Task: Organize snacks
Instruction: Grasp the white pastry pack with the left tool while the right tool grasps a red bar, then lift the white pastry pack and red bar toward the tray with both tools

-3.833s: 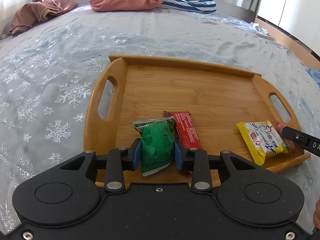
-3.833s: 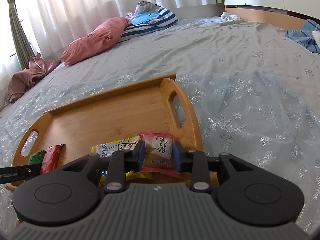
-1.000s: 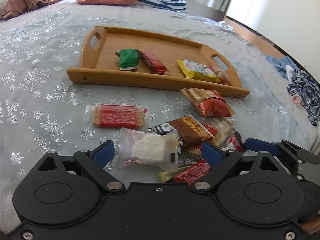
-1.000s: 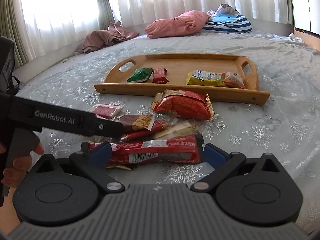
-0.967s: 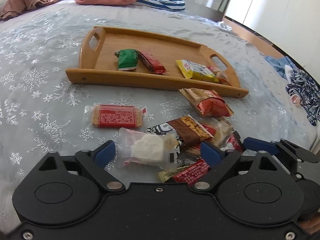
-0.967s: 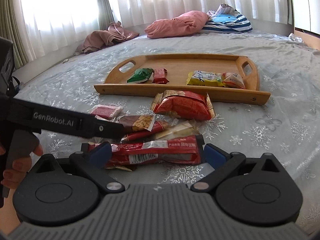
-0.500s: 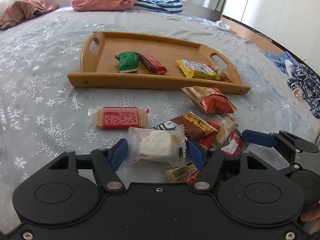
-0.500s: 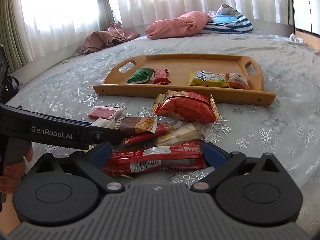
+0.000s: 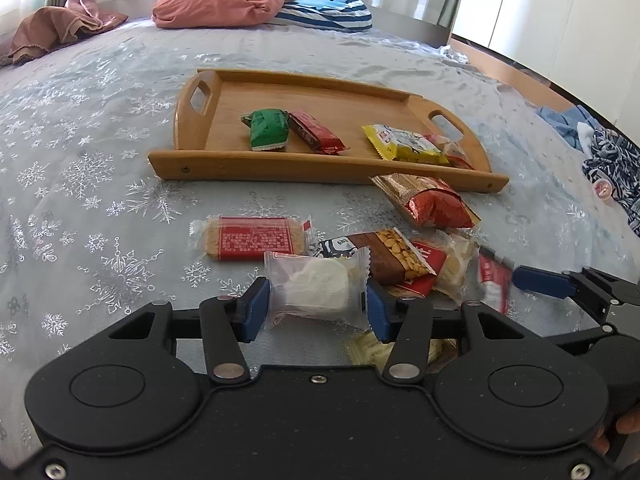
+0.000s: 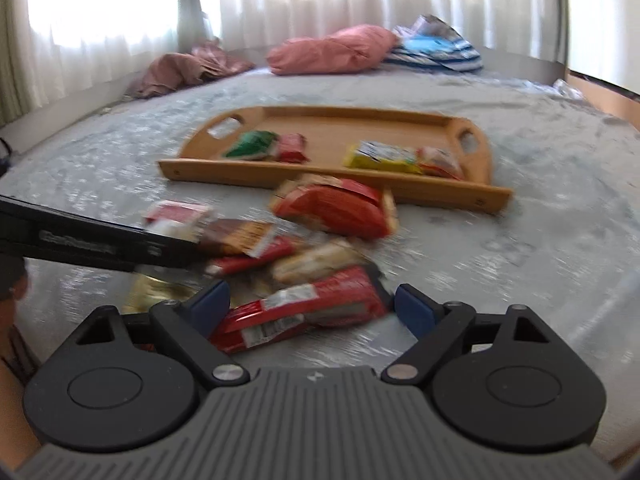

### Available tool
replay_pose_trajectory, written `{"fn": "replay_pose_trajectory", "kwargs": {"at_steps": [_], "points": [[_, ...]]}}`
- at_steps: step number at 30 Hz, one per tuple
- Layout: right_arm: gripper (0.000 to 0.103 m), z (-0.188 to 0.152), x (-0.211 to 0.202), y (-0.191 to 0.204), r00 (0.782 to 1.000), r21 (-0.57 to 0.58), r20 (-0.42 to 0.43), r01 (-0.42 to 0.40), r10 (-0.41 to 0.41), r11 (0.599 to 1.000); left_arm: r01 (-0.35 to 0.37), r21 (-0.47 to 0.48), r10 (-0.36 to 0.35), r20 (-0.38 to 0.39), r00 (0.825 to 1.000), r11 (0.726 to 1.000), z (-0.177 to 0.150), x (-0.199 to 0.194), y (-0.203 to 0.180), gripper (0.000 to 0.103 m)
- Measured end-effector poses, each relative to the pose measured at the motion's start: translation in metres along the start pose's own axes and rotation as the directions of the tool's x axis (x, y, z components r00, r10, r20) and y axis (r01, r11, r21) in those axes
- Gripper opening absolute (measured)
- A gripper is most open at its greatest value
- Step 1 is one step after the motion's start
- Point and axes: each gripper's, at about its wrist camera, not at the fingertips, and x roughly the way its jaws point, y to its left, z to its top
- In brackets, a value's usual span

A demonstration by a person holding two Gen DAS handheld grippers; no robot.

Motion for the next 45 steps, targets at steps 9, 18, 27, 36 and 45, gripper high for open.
{"fn": "replay_pose_trajectory", "kwargs": {"at_steps": [9, 18, 27, 36, 45], "points": [[0.092, -0.005, -0.016, -0.025, 0.996, 0.006, -0.044, 0.082, -0.082, 0.997, -0.016, 0.014, 0.016, 0.011, 1.0, 1.0, -0.001, -0.002, -0.004, 0.049], [0.071, 0.001, -0.017, -0.029, 0.983, 0.062, -0.073, 0.173, -0.168, 0.983, -0.065, 0.067, 0.062, 0.047, 0.997, 0.996, -0.004, -0.003, -0.008, 0.059], [0.05, -0.001, -0.027, -0.024, 0.99, 0.035, -0.054, 0.129, -0.127, 0.991, -0.058, 0.067, 0.055, 0.041, 0.998, 0.996, -0.006, -0.001, -0.006, 0.059], [0.047, -0.004, -0.032, -0.018, 0.992, -0.024, -0.051, 0.113, -0.114, 0.993, -0.056, 0.064, 0.054, 0.044, 0.998, 0.996, -0.009, -0.006, -0.005, 0.056], [0.047, -0.004, -0.033, -0.021, 0.991, -0.014, -0.049, 0.12, -0.121, 0.993, -0.07, 0.082, 0.067, 0.042, 0.997, 0.994, -0.012, -0.003, -0.008, 0.06]]}}
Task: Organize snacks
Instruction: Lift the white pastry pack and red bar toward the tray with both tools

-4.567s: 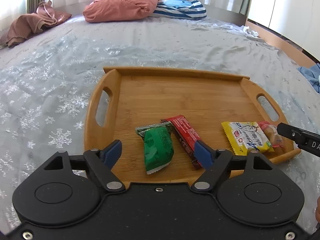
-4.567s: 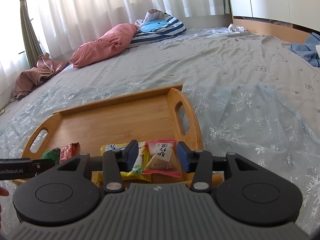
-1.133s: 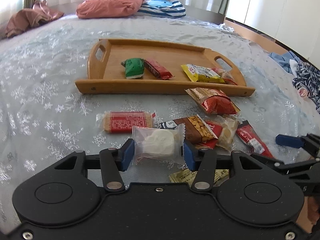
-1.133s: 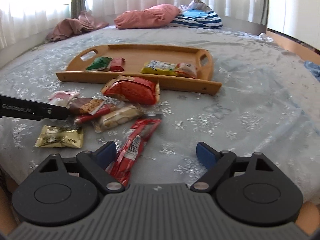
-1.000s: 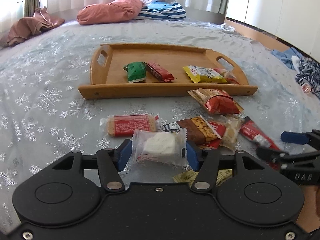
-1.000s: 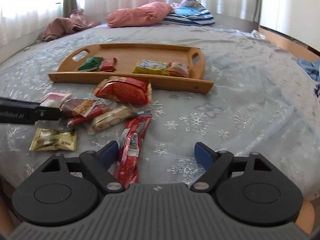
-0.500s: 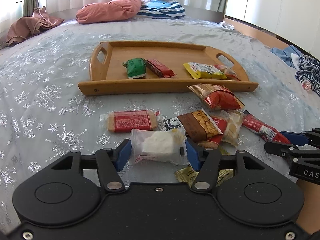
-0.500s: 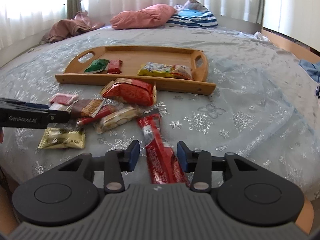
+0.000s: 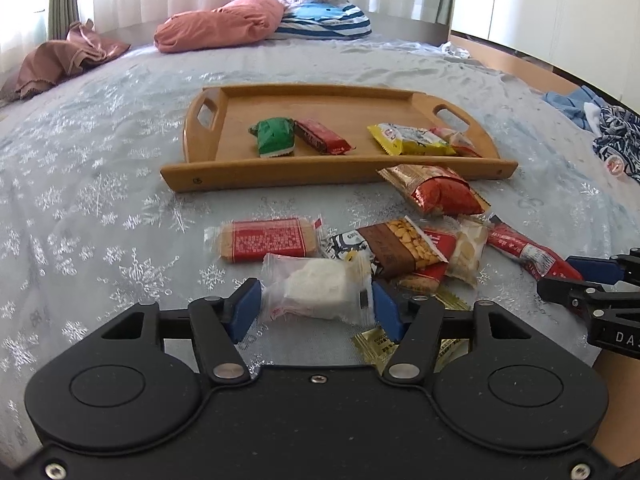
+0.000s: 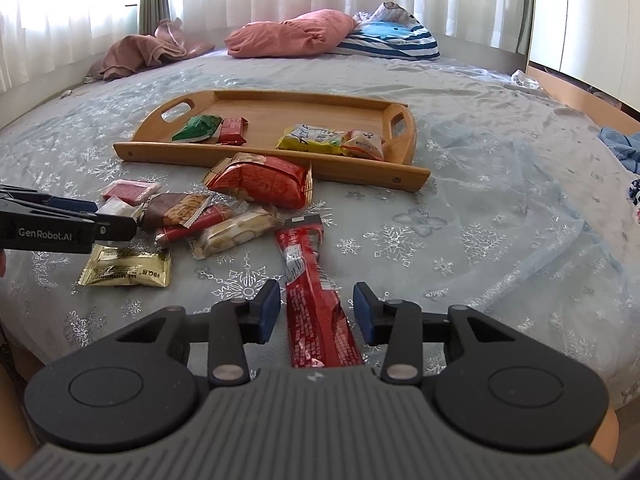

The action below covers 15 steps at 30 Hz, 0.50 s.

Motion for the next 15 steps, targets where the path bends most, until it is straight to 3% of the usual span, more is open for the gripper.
{"fn": "replay_pose_trajectory", "kwargs": {"at_steps": [5, 7, 11, 15], "points": [[0.046, -0.001, 0.005, 0.004, 1.0, 0.011, -0.007, -0.005, 0.005, 1.0, 0.003, 0.001, -0.003, 0.001, 1.0, 1.0, -0.002, 0.001, -0.001, 0.06], [0.043, -0.001, 0.005, 0.005, 1.0, 0.012, -0.006, 0.0, 0.001, 1.0, 0.004, -0.008, -0.004, 0.004, 1.0, 1.0, -0.001, 0.0, 0.0, 0.059], [0.027, -0.001, 0.002, 0.007, 1.0, 0.009, 0.005, -0.004, 0.004, 1.0, -0.021, -0.021, 0.022, 0.045, 0.999, 1.0, -0.001, -0.008, 0.002, 0.057], [0.024, 0.0, 0.0, 0.006, 1.0, 0.013, 0.009, -0.007, 0.007, 1.0, -0.034, 0.023, 0.033, 0.042, 0.999, 0.999, -0.002, -0.007, -0.002, 0.063]]}}
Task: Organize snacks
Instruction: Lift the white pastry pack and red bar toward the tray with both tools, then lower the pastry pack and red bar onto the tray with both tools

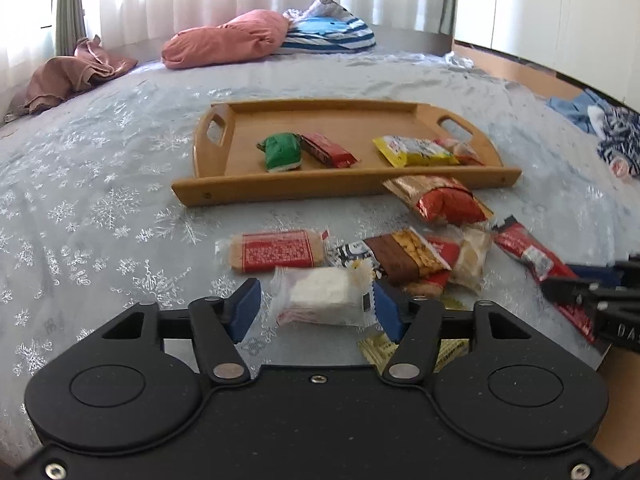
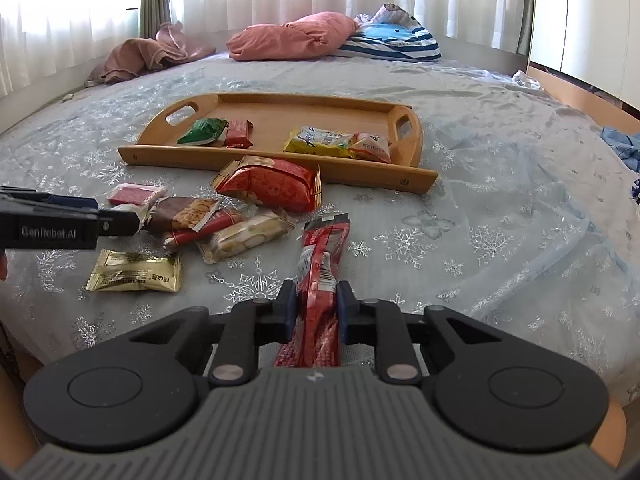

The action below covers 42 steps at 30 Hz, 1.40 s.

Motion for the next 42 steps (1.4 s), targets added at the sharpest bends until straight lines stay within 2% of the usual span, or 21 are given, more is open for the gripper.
{"fn": "replay_pose_trajectory", "kwargs": {"at_steps": [2, 6, 10, 14, 18, 28, 35, 42], "points": [[0.023, 0.0, 0.0, 0.0, 1.0, 0.005, 0.001, 0.001, -0.001, 1.0, 0.002, -0.011, -0.002, -0.02, 1.0, 1.0, -0.002, 0.004, 0.001, 0.065], [0.023, 0.0, 0.001, 0.0, 1.0, 0.019, 0.002, 0.006, -0.006, 1.0, 0.015, -0.04, -0.017, -0.028, 0.999, 0.999, -0.002, 0.008, 0.003, 0.063], [0.02, 0.0, -0.001, -0.002, 1.0, 0.044, 0.01, 0.005, -0.005, 0.999, 0.012, -0.076, -0.013, -0.013, 1.0, 0.997, 0.001, 0.005, 0.006, 0.037], [0.019, 0.003, -0.007, -0.008, 0.998, 0.093, 0.05, 0.029, -0.033, 0.995, -0.037, -0.054, 0.039, 0.043, 0.998, 0.998, 0.007, -0.006, 0.003, 0.036], [0.019, 0.011, -0.01, -0.015, 0.997, 0.125, 0.069, 0.03, -0.039, 0.992, -0.025, -0.051, 0.028, 0.072, 0.997, 0.998, 0.018, -0.014, 0.005, 0.036], [0.019, 0.044, -0.004, -0.03, 0.992, 0.145, 0.11, 0.036, -0.053, 0.989, -0.034, -0.1, 0.041, 0.067, 0.997, 0.994, 0.059, -0.007, 0.031, 0.036], [0.019, 0.078, 0.018, -0.044, 0.994, 0.216, 0.106, -0.01, -0.014, 0.976, -0.052, -0.122, 0.057, 0.041, 0.998, 0.991, 0.092, 0.013, 0.047, 0.036], [0.019, 0.111, 0.054, -0.048, 0.989, 0.352, 0.109, -0.131, 0.098, 0.927, -0.026, -0.152, 0.029, 0.018, 0.999, 0.988, 0.117, 0.046, 0.06, 0.037]]}}
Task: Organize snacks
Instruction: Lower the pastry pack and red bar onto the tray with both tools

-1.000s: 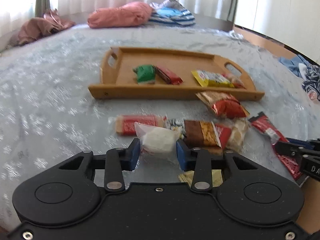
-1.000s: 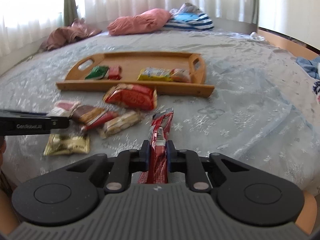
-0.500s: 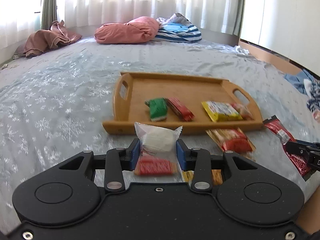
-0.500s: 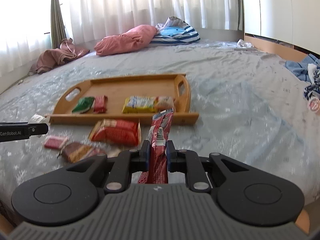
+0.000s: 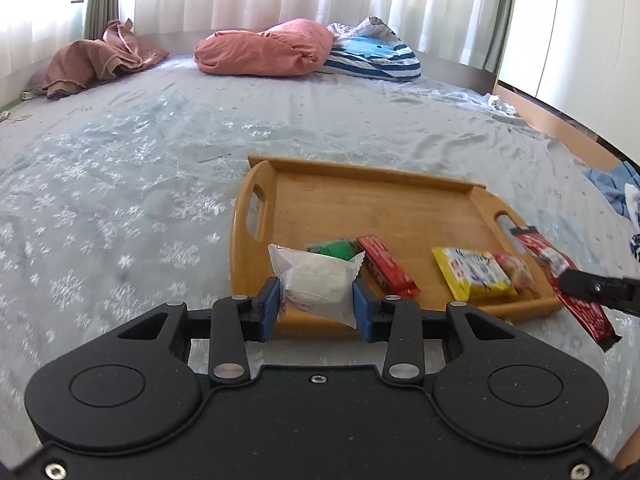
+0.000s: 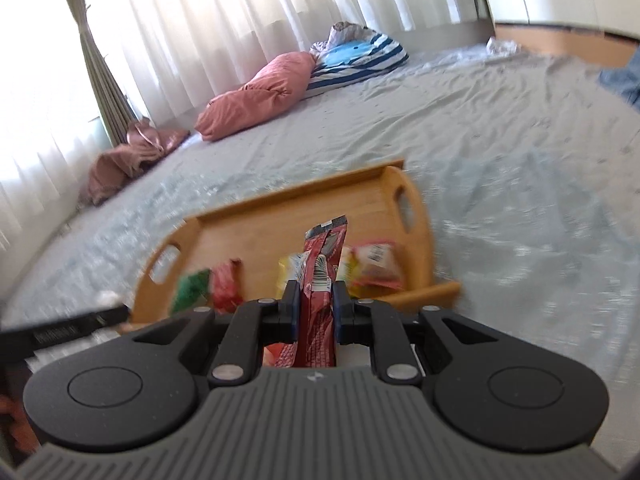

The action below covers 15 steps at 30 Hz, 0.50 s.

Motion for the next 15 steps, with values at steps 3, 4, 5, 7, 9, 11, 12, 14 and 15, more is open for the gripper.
{"fn": "replay_pose_trajectory", "kwargs": {"at_steps": [3, 4, 5, 7, 9, 11, 12, 14, 15], "points": [[0.019, 0.011, 0.018, 0.006, 0.999, 0.043, -0.006, -0.053, 0.053, 0.998, -0.029, 0.026, 0.029, -0.007, 1.0, 0.999, 0.006, 0.016, 0.0, 0.037], [0.019, 0.014, 0.026, 0.009, 0.998, 0.049, -0.009, -0.063, 0.063, 0.997, -0.037, 0.031, 0.038, -0.02, 0.999, 0.999, 0.008, 0.022, 0.001, 0.037], [0.019, 0.016, 0.032, 0.012, 0.997, 0.052, -0.014, -0.07, 0.071, 0.996, -0.044, 0.028, 0.045, -0.034, 0.998, 0.999, 0.01, 0.028, 0.002, 0.037], [0.019, 0.02, 0.047, 0.019, 0.996, 0.057, -0.025, -0.079, 0.081, 0.995, -0.051, 0.014, 0.051, -0.057, 0.997, 0.999, 0.011, 0.039, 0.004, 0.037], [0.019, 0.022, 0.062, 0.027, 0.996, 0.05, -0.033, -0.083, 0.085, 0.995, -0.058, -0.005, 0.057, -0.082, 0.995, 0.998, 0.013, 0.051, 0.006, 0.037], [0.019, 0.021, 0.074, 0.033, 0.995, 0.038, -0.043, -0.087, 0.088, 0.996, -0.071, -0.024, 0.068, -0.105, 0.992, 0.997, 0.015, 0.061, 0.007, 0.037], [0.019, 0.021, 0.082, 0.037, 0.995, 0.034, -0.052, -0.086, 0.088, 0.996, -0.078, -0.034, 0.074, -0.115, 0.991, 0.996, 0.015, 0.065, 0.007, 0.037], [0.019, 0.021, 0.093, 0.042, 0.994, 0.029, -0.065, -0.084, 0.086, 0.996, -0.088, -0.051, 0.08, -0.133, 0.988, 0.995, 0.015, 0.073, 0.008, 0.037], [0.019, 0.02, 0.098, 0.045, 0.994, 0.026, -0.067, -0.084, 0.085, 0.996, -0.092, -0.058, 0.083, -0.14, 0.987, 0.994, 0.015, 0.076, 0.008, 0.037]]}}
